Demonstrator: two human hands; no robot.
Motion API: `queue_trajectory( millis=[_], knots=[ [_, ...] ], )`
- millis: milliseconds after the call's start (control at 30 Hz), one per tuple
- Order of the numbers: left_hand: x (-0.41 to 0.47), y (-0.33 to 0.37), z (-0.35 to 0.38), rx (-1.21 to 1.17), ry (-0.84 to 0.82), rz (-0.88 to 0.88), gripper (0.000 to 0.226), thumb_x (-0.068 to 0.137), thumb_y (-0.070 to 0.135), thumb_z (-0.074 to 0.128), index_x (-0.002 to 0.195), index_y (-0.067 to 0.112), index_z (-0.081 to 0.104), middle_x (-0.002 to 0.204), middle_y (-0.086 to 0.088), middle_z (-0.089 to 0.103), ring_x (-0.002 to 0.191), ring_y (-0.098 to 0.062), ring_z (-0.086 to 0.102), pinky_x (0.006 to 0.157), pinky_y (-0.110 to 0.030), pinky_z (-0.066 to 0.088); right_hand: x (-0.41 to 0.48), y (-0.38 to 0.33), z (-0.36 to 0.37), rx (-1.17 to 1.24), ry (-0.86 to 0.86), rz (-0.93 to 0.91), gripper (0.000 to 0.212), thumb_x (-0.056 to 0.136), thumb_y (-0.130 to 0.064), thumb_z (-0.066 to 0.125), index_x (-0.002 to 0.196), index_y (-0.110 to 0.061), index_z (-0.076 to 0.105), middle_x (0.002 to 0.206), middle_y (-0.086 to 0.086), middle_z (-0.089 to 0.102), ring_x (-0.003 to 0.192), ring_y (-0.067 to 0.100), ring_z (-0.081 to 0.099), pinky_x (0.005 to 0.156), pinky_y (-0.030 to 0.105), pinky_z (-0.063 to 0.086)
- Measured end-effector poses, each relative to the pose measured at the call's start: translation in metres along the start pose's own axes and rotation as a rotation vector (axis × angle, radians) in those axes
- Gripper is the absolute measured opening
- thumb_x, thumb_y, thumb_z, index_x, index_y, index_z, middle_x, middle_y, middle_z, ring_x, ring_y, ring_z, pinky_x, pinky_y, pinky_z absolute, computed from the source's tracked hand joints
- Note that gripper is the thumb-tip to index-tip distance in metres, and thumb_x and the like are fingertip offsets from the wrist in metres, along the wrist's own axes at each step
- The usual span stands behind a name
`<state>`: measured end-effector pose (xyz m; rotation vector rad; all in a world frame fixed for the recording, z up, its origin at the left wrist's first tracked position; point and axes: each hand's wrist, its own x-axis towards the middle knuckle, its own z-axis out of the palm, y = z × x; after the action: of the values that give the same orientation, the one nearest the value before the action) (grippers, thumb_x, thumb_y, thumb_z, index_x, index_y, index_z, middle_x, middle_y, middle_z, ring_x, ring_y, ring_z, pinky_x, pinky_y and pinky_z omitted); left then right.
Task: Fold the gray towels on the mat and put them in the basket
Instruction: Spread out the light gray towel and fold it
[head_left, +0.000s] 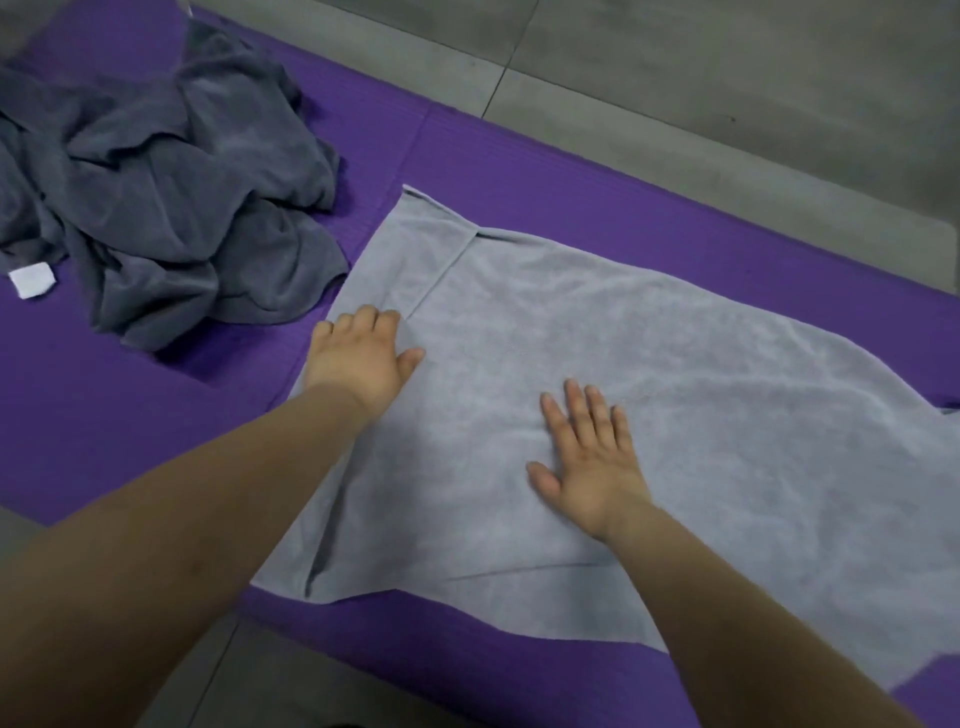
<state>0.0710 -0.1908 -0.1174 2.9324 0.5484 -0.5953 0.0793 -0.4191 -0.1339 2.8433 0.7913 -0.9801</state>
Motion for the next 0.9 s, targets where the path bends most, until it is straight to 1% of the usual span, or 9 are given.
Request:
queue_trajectory(
  millis=[67,200,267,333,400,500,600,800,900],
  knots=[
    [0.011,0.0,-0.005,0.047,0.006,-0.006,0.05,0.093,0.042,0.037,0.131,0.01,0.036,0.133,-0.015,0.042,0.121,-0.032,0.043,0.098,-0.038,0.027,0.003,0.008,0.004,0.031,0.033,-0.015,0.102,0.05,-0.064,-0.009,0.144,-0.025,-0.017,0.135,-0.008,-0.037,0.133,0.012,-0.031,0.112,0.035,-0.018],
    [0.03,0.006,-0.01,0.093,0.026,-0.034,0.04,0.094,0.03,0.039,0.122,0.002,0.04,0.126,-0.02,0.048,0.113,-0.038,0.049,0.094,-0.039,0.032,0.005,0.011,0.003,0.009,0.2,-0.074,0.095,0.062,-0.064,0.006,0.145,-0.019,0.009,0.147,0.002,-0.012,0.141,0.025,-0.003,0.107,0.031,-0.011],
    [0.038,0.013,-0.01,0.052,0.043,-0.044,0.03,0.093,0.017,0.038,0.117,-0.001,0.043,0.121,-0.023,0.052,0.107,-0.041,0.052,0.09,-0.039,0.035,0.003,0.009,0.007,0.05,0.141,-0.065,0.093,0.056,-0.064,-0.002,0.138,-0.022,-0.014,0.138,-0.004,-0.03,0.133,0.015,-0.024,0.103,0.031,-0.024],
    [0.043,0.016,-0.013,-0.076,0.068,-0.06,0.025,0.092,0.011,0.037,0.112,0.0,0.047,0.116,-0.024,0.056,0.104,-0.042,0.053,0.087,-0.038,0.037,0.004,0.007,0.009,0.079,0.146,-0.059,0.092,0.057,-0.064,0.0,0.138,-0.022,-0.014,0.138,-0.005,-0.029,0.131,0.016,-0.025,0.099,0.027,-0.032],
    [0.047,0.017,-0.016,-0.266,0.12,-0.024,0.025,0.092,0.015,0.04,0.109,0.003,0.053,0.112,-0.023,0.06,0.104,-0.04,0.053,0.088,-0.036,0.037,0.006,0.008,0.01,0.05,0.215,-0.054,0.092,0.061,-0.063,0.007,0.142,-0.019,-0.001,0.147,0.0,-0.015,0.137,0.023,-0.012,0.1,0.025,-0.03],
    [0.039,0.013,-0.007,-0.353,0.055,0.109,0.036,0.091,0.034,0.044,0.117,0.012,0.057,0.124,-0.014,0.055,0.117,-0.032,0.048,0.101,-0.034,0.031,0.005,0.008,0.009,0.09,0.067,-0.038,0.088,0.051,-0.064,-0.008,0.127,-0.025,-0.029,0.13,-0.009,-0.039,0.125,0.009,-0.034,0.101,0.031,-0.032],
    [0.01,0.003,0.009,-0.447,0.123,0.13,0.068,0.079,0.053,0.031,0.132,0.013,0.046,0.142,-0.013,0.04,0.129,-0.031,0.036,0.108,-0.035,0.023,0.005,0.009,0.005,0.068,0.008,-0.018,0.095,0.046,-0.064,-0.011,0.131,-0.026,-0.029,0.127,-0.01,-0.041,0.122,0.006,-0.036,0.109,0.036,-0.023],
    [-0.053,-0.054,0.032,-0.54,0.157,-0.176,0.065,0.083,0.041,0.05,0.135,0.003,0.039,0.143,-0.022,0.035,0.13,-0.038,0.034,0.108,-0.042,0.026,0.004,0.005,-0.002,0.036,-0.04,-0.01,0.103,0.044,-0.064,-0.012,0.139,-0.026,-0.025,0.126,-0.01,-0.042,0.13,0.011,-0.035,0.111,0.037,-0.02],
    [-0.077,-0.076,0.031,-0.688,0.086,-0.357,0.051,0.084,0.024,0.061,0.128,0.004,0.043,0.117,-0.017,0.052,0.113,-0.035,0.049,0.093,-0.039,0.038,0.003,0.002,-0.005,0.016,-0.063,0.001,0.105,0.046,-0.066,-0.01,0.143,-0.027,-0.02,0.129,-0.011,-0.04,0.14,0.019,-0.027,0.113,0.039,-0.017]
  ],
)
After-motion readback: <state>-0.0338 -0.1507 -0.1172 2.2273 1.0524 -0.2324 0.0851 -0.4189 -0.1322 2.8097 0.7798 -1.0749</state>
